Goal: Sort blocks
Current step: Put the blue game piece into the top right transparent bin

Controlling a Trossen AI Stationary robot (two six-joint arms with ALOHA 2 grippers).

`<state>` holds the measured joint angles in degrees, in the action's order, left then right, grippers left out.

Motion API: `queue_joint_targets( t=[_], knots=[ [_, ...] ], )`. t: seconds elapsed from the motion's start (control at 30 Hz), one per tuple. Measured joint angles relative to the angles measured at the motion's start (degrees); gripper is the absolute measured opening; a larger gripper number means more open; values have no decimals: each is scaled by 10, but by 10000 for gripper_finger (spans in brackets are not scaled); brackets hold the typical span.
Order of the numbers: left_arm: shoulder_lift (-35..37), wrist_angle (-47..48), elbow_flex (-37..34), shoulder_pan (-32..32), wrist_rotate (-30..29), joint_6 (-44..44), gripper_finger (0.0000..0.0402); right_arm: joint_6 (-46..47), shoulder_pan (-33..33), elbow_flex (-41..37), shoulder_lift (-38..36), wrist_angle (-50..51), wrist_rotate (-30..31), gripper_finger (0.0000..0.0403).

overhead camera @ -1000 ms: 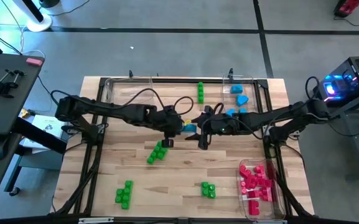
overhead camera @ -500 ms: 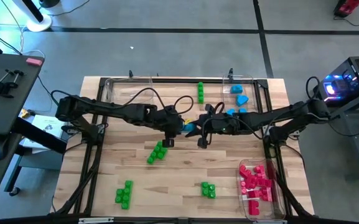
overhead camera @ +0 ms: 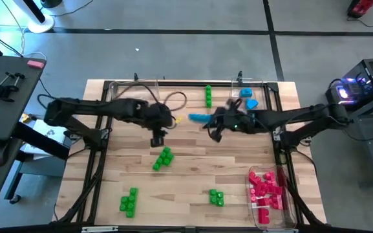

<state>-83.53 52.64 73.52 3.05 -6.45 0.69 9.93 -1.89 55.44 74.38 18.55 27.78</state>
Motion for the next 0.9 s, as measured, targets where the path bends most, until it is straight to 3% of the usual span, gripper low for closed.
queue_joint_targets(
  t=[0.13,0.4,0.57,0.67,0.9],
  knots=[
    [70,-47,-63,21,-1,45,167,89,36,0,-50,161,63,3],
    [204,-360,-272,11,62,237,168,337,129,0,-119,461,180,2],
    [231,-476,-342,-29,76,325,168,354,183,0,-126,464,195,6],
    [231,-499,-349,-49,73,338,168,347,218,0,-122,451,167,22],
    [232,-505,-350,-70,43,337,168,294,274,0,-122,393,61,125]
  ],
)
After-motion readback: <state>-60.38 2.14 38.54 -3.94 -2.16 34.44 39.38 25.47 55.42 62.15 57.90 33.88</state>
